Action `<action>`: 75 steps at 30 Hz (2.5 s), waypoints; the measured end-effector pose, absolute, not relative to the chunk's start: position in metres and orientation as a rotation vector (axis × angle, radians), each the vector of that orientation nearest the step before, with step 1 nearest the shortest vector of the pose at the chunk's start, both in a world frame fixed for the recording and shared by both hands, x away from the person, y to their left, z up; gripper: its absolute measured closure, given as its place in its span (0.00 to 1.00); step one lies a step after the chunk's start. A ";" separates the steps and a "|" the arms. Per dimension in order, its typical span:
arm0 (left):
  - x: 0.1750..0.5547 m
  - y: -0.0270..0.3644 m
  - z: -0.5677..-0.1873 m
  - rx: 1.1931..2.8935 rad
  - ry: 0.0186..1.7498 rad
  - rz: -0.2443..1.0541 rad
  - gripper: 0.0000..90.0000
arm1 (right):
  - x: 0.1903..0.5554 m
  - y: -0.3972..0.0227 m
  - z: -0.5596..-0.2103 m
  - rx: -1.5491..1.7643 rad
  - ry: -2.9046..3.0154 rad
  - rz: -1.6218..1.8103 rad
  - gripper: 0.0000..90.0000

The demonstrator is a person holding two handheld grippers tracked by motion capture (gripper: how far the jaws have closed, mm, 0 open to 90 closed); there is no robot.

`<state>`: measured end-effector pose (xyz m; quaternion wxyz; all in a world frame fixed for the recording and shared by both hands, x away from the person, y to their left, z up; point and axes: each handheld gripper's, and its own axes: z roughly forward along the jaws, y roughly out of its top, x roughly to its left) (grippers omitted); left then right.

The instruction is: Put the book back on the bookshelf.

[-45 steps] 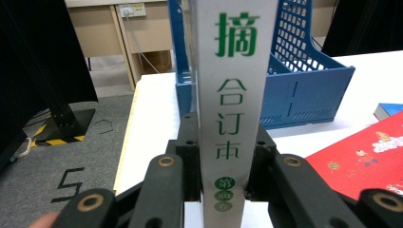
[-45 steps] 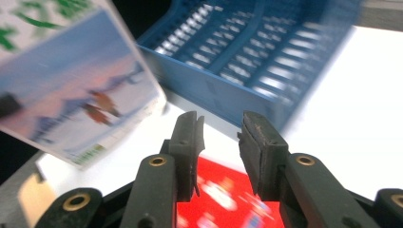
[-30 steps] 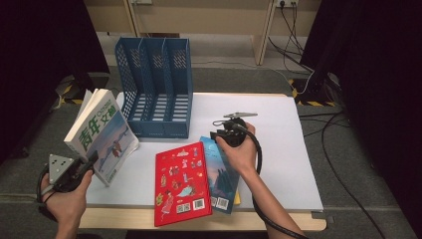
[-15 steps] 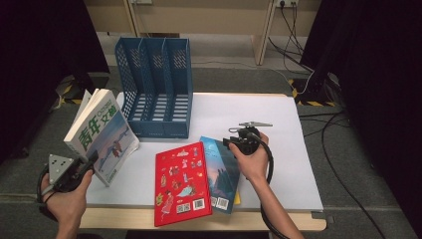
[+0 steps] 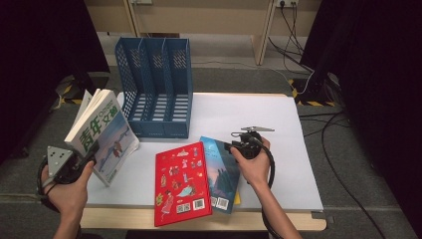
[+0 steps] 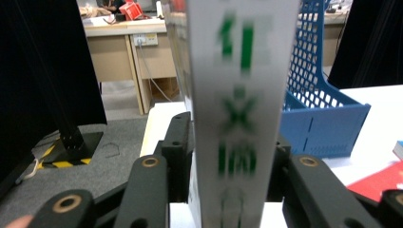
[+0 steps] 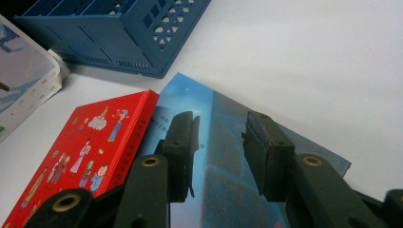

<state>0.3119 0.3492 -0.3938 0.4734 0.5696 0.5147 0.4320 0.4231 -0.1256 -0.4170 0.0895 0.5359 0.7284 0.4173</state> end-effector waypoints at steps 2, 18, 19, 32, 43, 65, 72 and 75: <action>0.315 0.349 -0.392 1.385 1.256 1.057 0.66 | 0.423 -0.127 -0.417 1.600 2.161 1.239 0.70; 0.330 0.349 -0.387 1.367 1.250 1.037 0.62 | 0.420 -0.139 -0.422 1.636 2.146 1.237 0.68; 0.331 0.348 -0.387 1.369 1.247 1.034 0.63 | 0.420 -0.140 -0.423 1.631 2.144 1.238 0.68; 0.334 0.354 -0.386 1.359 1.266 0.993 0.81 | 0.417 -0.150 -0.428 1.673 2.119 1.243 0.68; 0.334 0.353 -0.386 1.348 1.267 0.984 0.81 | 0.416 -0.155 -0.430 1.698 2.096 1.258 0.68; 0.339 0.346 -0.370 1.378 1.242 0.980 0.82 | 0.413 -0.165 -0.436 1.727 2.065 1.267 0.68; 0.339 0.346 -0.362 1.374 1.224 0.984 0.82 | 0.412 -0.167 -0.437 1.731 2.058 1.265 0.68; 0.340 0.346 -0.359 1.363 1.225 0.989 0.82 | 0.412 -0.167 -0.438 1.735 2.058 1.263 0.68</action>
